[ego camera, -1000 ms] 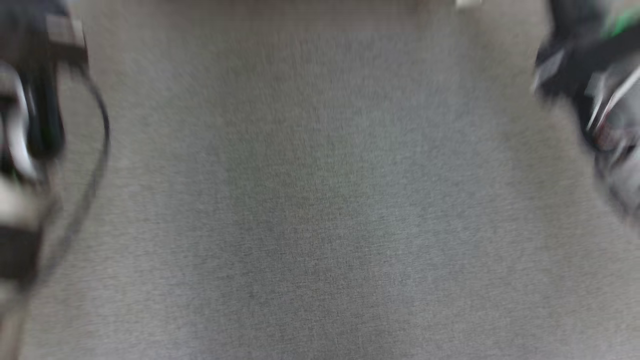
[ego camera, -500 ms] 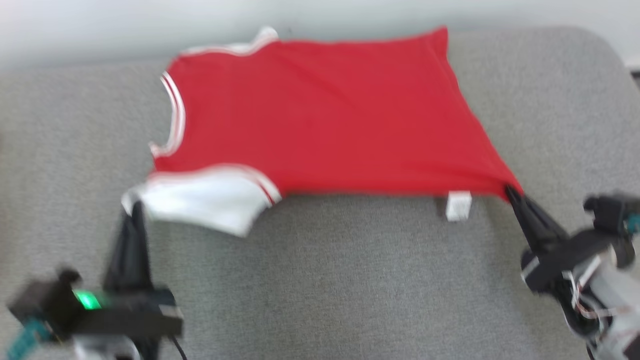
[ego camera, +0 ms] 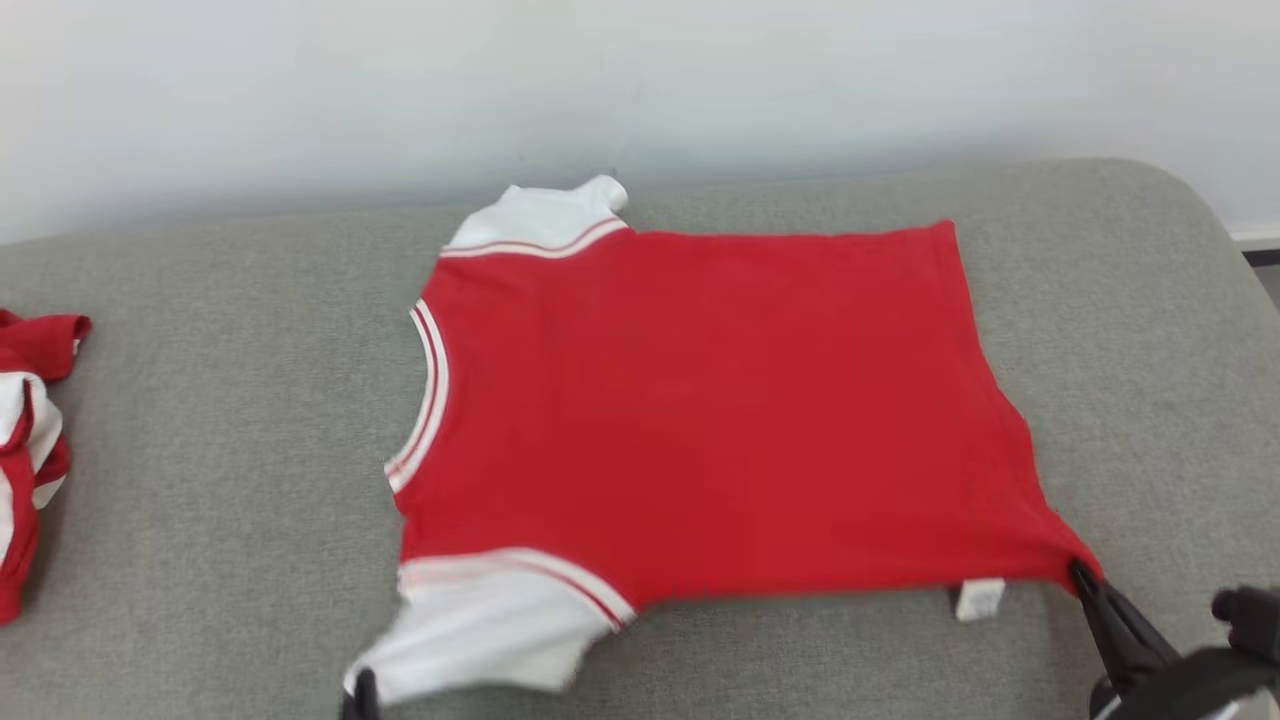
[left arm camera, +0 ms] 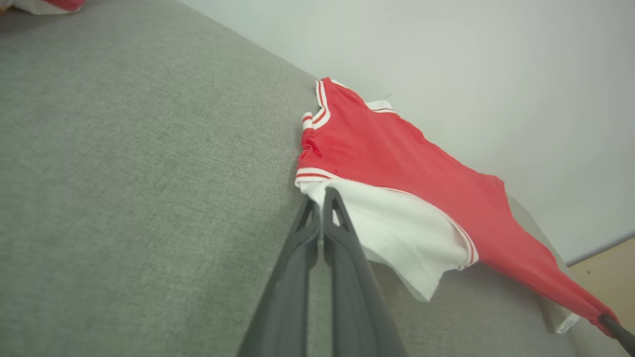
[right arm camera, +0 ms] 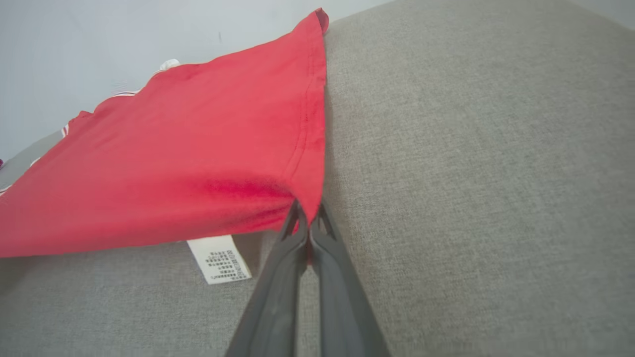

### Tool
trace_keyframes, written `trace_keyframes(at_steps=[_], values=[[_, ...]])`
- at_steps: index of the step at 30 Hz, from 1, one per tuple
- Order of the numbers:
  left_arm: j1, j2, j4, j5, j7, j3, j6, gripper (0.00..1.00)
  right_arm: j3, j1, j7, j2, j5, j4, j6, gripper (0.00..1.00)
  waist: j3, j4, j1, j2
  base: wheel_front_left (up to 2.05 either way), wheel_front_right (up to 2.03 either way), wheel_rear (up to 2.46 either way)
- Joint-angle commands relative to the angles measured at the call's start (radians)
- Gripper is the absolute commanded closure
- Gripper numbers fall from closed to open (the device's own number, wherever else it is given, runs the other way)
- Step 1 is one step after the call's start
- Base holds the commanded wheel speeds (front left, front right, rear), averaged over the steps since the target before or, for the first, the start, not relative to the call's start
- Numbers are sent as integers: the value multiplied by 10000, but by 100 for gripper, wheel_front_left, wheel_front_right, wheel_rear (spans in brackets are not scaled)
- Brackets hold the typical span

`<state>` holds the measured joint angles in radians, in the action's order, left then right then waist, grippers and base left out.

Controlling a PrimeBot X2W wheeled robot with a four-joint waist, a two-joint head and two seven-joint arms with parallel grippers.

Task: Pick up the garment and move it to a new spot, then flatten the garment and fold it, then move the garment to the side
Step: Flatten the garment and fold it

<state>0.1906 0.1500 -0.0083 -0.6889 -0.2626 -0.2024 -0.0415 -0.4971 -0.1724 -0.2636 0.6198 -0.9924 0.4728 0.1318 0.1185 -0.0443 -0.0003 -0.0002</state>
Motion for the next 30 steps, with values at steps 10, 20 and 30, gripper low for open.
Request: trace_keyframes(at_steps=[10,20,30], values=[[429,-292,728,-3,-25,49,683,100,695,1352,-16,-370,174,144,-24,100,189,230,3,2,0,0,0],[-1441,247,312,583,301,-41,1297,100,1124,846,7,-491,-578,-750,-24,100,282,-29,3,2,0,0,0],[-4801,1261,1189,929,1745,-270,1500,100,887,-934,626,-514,-1227,-764,-24,100,801,-466,3,2,0,0,0]])
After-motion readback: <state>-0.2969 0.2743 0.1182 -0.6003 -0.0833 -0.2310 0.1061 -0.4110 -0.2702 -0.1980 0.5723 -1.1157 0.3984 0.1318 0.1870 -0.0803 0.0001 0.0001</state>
